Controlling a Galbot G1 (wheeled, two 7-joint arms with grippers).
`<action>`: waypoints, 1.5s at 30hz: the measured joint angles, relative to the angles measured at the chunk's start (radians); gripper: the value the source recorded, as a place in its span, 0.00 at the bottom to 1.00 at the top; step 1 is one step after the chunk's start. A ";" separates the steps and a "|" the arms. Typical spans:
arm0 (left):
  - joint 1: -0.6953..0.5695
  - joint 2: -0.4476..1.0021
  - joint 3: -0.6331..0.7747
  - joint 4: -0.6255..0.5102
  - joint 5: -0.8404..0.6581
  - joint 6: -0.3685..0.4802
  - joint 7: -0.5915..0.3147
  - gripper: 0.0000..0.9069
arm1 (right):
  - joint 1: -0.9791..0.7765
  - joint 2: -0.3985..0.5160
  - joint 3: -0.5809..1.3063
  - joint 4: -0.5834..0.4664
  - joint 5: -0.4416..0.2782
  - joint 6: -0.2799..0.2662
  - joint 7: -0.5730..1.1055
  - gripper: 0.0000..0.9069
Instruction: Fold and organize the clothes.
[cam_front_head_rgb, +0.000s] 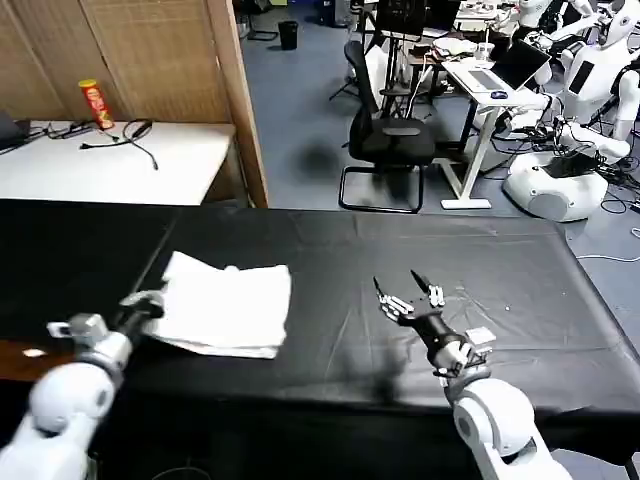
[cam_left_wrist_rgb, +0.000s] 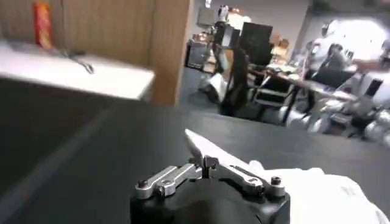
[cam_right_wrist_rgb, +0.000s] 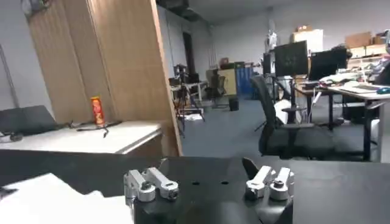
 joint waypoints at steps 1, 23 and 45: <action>0.005 0.030 -0.018 -0.010 0.005 0.008 -0.010 0.00 | 0.001 0.002 -0.002 -0.001 -0.003 0.000 0.000 0.97; -0.071 -0.205 0.430 -0.116 0.234 0.047 -0.144 0.97 | -0.050 0.003 -0.008 -0.008 0.029 -0.036 0.011 0.97; 0.000 -0.257 0.422 -0.166 0.300 -0.039 -0.098 0.97 | 0.105 0.069 -0.271 -0.197 0.178 -0.170 0.096 0.70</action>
